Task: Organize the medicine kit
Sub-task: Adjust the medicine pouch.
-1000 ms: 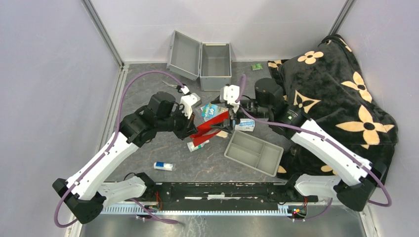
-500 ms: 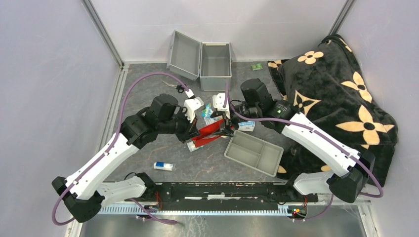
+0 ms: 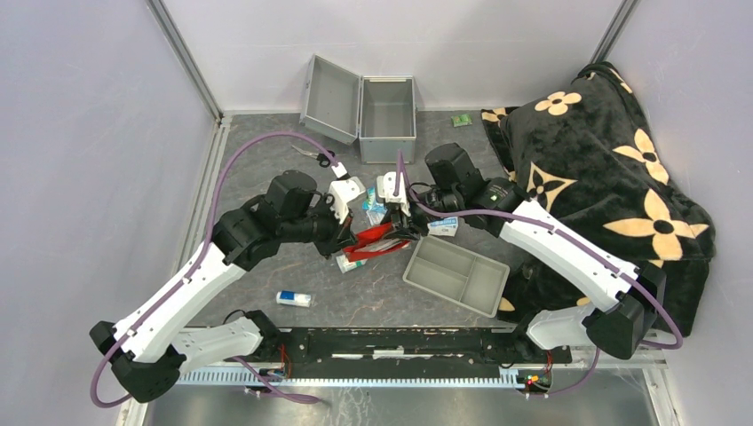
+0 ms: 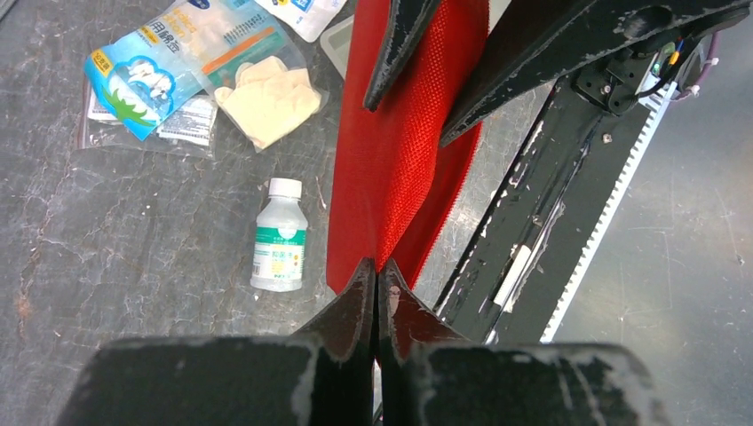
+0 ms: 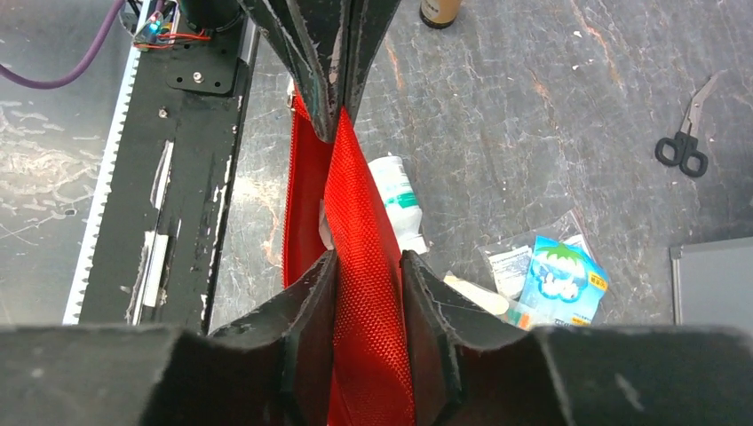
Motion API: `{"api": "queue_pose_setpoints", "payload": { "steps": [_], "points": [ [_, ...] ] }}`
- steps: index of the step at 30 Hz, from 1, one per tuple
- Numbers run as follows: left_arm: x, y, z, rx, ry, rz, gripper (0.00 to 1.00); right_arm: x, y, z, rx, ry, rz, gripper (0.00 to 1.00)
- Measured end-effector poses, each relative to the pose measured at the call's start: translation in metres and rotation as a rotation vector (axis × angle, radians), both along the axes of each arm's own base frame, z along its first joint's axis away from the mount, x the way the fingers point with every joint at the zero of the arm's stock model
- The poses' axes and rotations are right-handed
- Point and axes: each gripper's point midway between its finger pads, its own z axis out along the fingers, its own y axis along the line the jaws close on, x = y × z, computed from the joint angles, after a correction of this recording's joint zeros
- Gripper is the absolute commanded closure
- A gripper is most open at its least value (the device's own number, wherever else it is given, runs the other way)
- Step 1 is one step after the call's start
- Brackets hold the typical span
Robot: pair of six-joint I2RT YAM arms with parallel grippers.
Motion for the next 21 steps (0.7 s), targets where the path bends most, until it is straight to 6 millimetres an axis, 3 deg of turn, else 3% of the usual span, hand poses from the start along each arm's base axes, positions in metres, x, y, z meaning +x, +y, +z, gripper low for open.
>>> {"api": "queue_pose_setpoints", "payload": {
  "steps": [5,9,11,13,17,21],
  "points": [
    [0.000,0.003,0.005,-0.010,-0.023,0.011,0.80,-0.001,0.000,0.001,0.004,-0.002,0.009,0.99],
    [0.002,0.006,0.019,-0.046,-0.078,0.030,0.61,-0.001,0.000,0.001,0.005,0.000,0.007,1.00],
    [0.002,0.007,0.029,-0.079,-0.110,0.041,0.41,-0.001,-0.001,0.003,0.010,-0.007,0.002,1.00],
    [0.003,0.009,0.040,-0.114,-0.142,0.054,0.29,-0.003,-0.003,0.006,0.019,-0.015,-0.005,1.00],
    [-0.003,0.013,0.060,-0.211,-0.203,0.074,0.26,-0.007,-0.010,0.018,0.055,-0.038,-0.028,1.00],
    [-0.012,0.026,0.083,-0.328,-0.292,0.110,0.24,-0.010,-0.021,0.046,0.139,-0.073,-0.081,1.00]
  ]
}}
